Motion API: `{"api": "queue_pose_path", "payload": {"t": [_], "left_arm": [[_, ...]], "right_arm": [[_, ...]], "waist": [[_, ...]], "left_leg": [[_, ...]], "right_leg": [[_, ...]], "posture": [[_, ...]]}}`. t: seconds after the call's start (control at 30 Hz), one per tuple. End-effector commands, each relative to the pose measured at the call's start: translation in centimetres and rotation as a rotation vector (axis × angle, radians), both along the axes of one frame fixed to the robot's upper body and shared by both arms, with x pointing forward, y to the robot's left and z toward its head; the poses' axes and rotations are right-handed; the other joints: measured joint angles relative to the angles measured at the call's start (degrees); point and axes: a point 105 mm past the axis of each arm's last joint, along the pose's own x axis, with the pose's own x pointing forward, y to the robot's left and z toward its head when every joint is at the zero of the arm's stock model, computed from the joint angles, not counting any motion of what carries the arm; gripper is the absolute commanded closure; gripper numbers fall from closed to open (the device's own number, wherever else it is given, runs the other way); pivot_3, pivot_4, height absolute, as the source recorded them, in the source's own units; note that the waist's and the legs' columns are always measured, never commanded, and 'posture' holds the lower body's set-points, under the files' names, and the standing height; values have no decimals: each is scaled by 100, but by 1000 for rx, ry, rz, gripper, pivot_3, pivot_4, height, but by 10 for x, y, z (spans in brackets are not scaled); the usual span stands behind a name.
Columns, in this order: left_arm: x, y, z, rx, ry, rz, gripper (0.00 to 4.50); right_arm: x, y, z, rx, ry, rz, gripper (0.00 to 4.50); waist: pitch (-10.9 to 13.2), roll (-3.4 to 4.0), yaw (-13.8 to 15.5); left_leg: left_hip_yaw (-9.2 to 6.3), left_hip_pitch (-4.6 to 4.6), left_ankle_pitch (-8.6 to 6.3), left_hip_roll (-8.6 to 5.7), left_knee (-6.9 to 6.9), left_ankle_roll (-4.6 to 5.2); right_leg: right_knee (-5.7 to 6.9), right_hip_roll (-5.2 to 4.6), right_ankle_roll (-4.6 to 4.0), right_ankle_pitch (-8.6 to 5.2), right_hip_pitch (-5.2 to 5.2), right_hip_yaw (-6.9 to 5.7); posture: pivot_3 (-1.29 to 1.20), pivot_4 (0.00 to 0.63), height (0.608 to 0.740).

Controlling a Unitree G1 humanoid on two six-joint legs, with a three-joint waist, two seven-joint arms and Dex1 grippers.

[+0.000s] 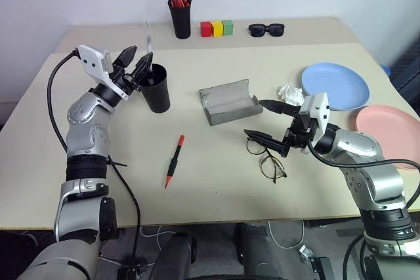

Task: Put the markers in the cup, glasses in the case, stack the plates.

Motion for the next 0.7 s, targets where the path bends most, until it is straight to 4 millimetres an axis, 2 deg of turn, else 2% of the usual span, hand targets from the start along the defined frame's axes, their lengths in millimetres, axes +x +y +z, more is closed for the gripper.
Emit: {"api": "queue_pose_path", "payload": {"t": [0.03,0.23,0.37,0.4,0.47,0.53,0.6,0.7], "left_arm": [[-6,4,13,-17,-54,1,80],[-16,-3,18,-19,-41,-62,80],[-40,-14,29,-55,23,-198,80],[-47,-16,29,-19,55,-209,80],[-58,-19,23,23,189,-212,80],[-75,-28,6,117,331,-239,80],[-93,-38,-1,126,401,-305,80],[-104,-48,-13,122,519,-302,80]], "right_arm": [[-3,1,13,-6,-63,15,0],[-2,2,13,-5,-65,14,0],[0,0,12,-9,-65,8,0],[-1,-1,12,-10,-64,8,0],[-1,-2,11,-4,-61,10,0],[-1,-1,10,-4,-60,11,0],[0,-1,10,0,-58,13,0],[0,2,9,1,-58,20,0]], "waist": [[0,0,0],[0,0,-12],[0,0,-21],[0,0,-18],[0,0,-31],[0,0,-49],[0,2,-42],[0,1,6]], "left_leg": [[0,0,0,0,0,0],[0,0,0,0,0,0],[-1,0,0,2,-1,0],[-1,0,0,3,-1,0],[-2,0,-1,4,-1,1],[-1,3,-1,5,-4,1],[0,6,-1,6,-8,2],[-5,4,-1,7,-1,2]], "right_leg": [[0,0,0,0,0,0],[0,0,0,0,0,0],[1,0,0,0,-1,1],[1,0,0,0,-1,1],[2,1,0,0,-1,2],[4,2,0,-1,-2,5],[5,3,0,-1,-2,10],[5,3,0,-1,1,8]], "posture": [[0,150,740],[0,150,740],[0,150,740],[0,150,740],[0,150,740],[0,150,740],[0,150,740],[0,150,740]]}}
